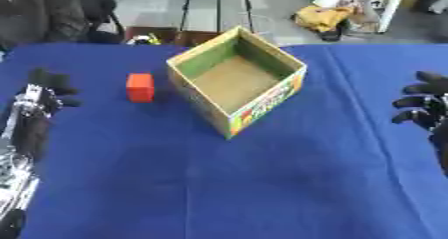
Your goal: Pick up objects on the table and place them in the box.
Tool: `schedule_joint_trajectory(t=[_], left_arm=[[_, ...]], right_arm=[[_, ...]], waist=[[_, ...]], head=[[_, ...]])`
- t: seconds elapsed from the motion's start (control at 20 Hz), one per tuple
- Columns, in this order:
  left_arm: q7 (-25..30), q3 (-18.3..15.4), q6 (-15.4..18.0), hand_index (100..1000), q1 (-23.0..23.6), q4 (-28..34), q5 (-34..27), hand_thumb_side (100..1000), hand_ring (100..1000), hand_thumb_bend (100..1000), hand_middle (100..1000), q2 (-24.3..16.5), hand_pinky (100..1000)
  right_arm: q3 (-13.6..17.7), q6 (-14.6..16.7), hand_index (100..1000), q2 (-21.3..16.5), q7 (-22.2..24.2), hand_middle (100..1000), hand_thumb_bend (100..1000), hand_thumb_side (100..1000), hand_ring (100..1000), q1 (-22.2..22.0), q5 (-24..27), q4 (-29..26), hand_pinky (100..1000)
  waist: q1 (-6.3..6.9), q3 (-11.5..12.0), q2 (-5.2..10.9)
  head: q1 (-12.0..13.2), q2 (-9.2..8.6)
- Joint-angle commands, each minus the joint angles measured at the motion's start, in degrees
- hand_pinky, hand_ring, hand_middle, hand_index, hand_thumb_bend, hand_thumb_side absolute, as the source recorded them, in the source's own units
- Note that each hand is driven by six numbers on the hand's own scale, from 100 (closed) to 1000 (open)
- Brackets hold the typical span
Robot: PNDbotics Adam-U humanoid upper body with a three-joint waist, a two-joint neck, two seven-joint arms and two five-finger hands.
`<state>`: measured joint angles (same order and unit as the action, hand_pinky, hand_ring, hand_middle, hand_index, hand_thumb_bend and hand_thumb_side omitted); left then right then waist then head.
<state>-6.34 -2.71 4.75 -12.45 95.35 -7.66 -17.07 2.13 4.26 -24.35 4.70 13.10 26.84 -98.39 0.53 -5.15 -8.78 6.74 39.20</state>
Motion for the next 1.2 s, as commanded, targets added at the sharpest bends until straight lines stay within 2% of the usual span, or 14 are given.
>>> schedule_joint_trajectory(t=[0.05, 0.35, 0.4, 0.5, 0.55, 0.6, 0.65, 0.7, 0.75, 0.8, 0.85, 0.95, 1.0, 1.2], left_arm=[[0.1, -0.6, 0.0, 695, -0.5, 1.1, 0.2, 787, 678, 695, 536, -0.6, 597], [0.4, -0.7, 0.0, 695, -0.6, 1.2, 0.5, 760, 680, 723, 538, -0.7, 597], [0.5, -0.7, 0.0, 696, -0.7, 1.2, 0.5, 732, 682, 758, 539, -0.7, 597], [1.1, -0.6, -0.1, 704, -0.8, 1.2, 0.9, 566, 699, 849, 553, -0.9, 601], [2.1, -0.5, -0.5, 714, -1.1, 1.1, 1.8, 463, 709, 859, 561, -1.4, 603], [3.3, -0.6, -1.0, 720, -1.6, 1.0, 3.3, 417, 717, 854, 567, -2.1, 607], [4.8, -0.4, -1.8, 740, -2.4, 0.7, 5.3, 333, 743, 855, 591, -3.3, 623], [6.8, -0.3, -3.0, 745, -3.6, 0.3, 7.8, 324, 750, 849, 598, -4.8, 628], [8.9, 0.1, -4.4, 767, -5.0, -0.5, 10.5, 288, 774, 791, 630, -6.7, 660], [11.3, 0.6, -6.1, 778, -6.9, -1.6, 14.1, 376, 778, 611, 647, -8.9, 673], [13.9, 1.2, -7.6, 784, -9.1, -2.8, 18.5, 255, 777, 712, 657, -11.2, 682], [19.2, 2.8, -9.4, 798, -14.1, -5.6, 27.2, 218, 777, 641, 677, -15.5, 704], [21.9, 4.0, -9.6, 805, -16.8, -7.6, 31.0, 221, 778, 640, 684, -17.4, 714], [31.5, 8.8, -5.9, 831, -27.3, -17.8, 41.6, 219, 779, 662, 711, -21.1, 746]], right_arm=[[0.6, 0.0, 791, -1.8, -0.2, 607, 100, 575, 596, 0.5, 0.0, -1.3, 493], [0.6, 0.0, 792, -1.8, -0.2, 608, 100, 576, 596, 0.5, 0.0, -1.3, 493], [0.6, 0.0, 792, -1.8, -0.2, 608, 100, 576, 596, 0.5, 0.0, -1.3, 492], [0.6, 0.0, 792, -1.8, -0.2, 608, 100, 576, 596, 0.5, 0.0, -1.3, 492], [0.6, 0.0, 792, -1.8, -0.2, 608, 100, 576, 596, 0.4, 0.0, -1.2, 492], [0.6, 0.0, 792, -1.8, -0.2, 607, 100, 576, 596, 0.4, 0.0, -1.2, 492], [0.6, 0.0, 793, -1.9, -0.1, 608, 100, 576, 596, 0.3, 0.0, -1.2, 492], [0.6, 0.0, 793, -2.0, -0.1, 608, 100, 576, 596, 0.3, 0.0, -1.2, 492], [0.5, 0.0, 793, -2.0, -0.1, 608, 100, 576, 597, 0.2, 0.0, -1.2, 492], [0.5, 0.0, 793, -2.1, -0.1, 608, 100, 580, 597, 0.2, 0.0, -1.2, 492], [0.4, -0.1, 793, -2.1, 0.0, 608, 100, 577, 597, 0.2, 0.0, -1.1, 492], [0.2, -0.1, 793, -2.2, 0.1, 608, 100, 577, 597, 0.1, 0.0, -1.1, 492], [0.2, -0.2, 793, -2.2, 0.2, 608, 100, 577, 597, 0.0, 0.0, -1.0, 492], [-0.3, -0.4, 794, -2.2, 0.6, 608, 100, 578, 597, -0.3, 0.0, -0.9, 491]], waist=[[-0.08, -0.1, 0.74], [-0.04, -0.1, 0.74], [-0.03, -0.1, 0.75], [-0.01, -0.2, 0.75], [-0.01, -0.2, 0.77], [-0.01, -0.1, 0.8], [0.01, -0.1, 0.86], [0.02, -0.1, 0.93], [0.08, -0.1, 1.01], [0.11, -0.1, 1.09], [0.15, -0.3, 1.21], [0.19, -0.6, 1.46], [0.22, -0.8, 1.58], [0.4, -1.9, 2.07]], head=[[0.1, -0.48], [0.1, -0.55], [0.1, -0.56], [0.0, -0.56], [-0.1, -0.56], [-0.2, -0.54], [-0.3, -0.44], [-0.3, -0.36], [-0.4, -0.3], [-0.5, -0.26], [-0.5, -0.17], [-0.5, 0.02], [-0.4, 0.1], [-0.1, 0.54]])
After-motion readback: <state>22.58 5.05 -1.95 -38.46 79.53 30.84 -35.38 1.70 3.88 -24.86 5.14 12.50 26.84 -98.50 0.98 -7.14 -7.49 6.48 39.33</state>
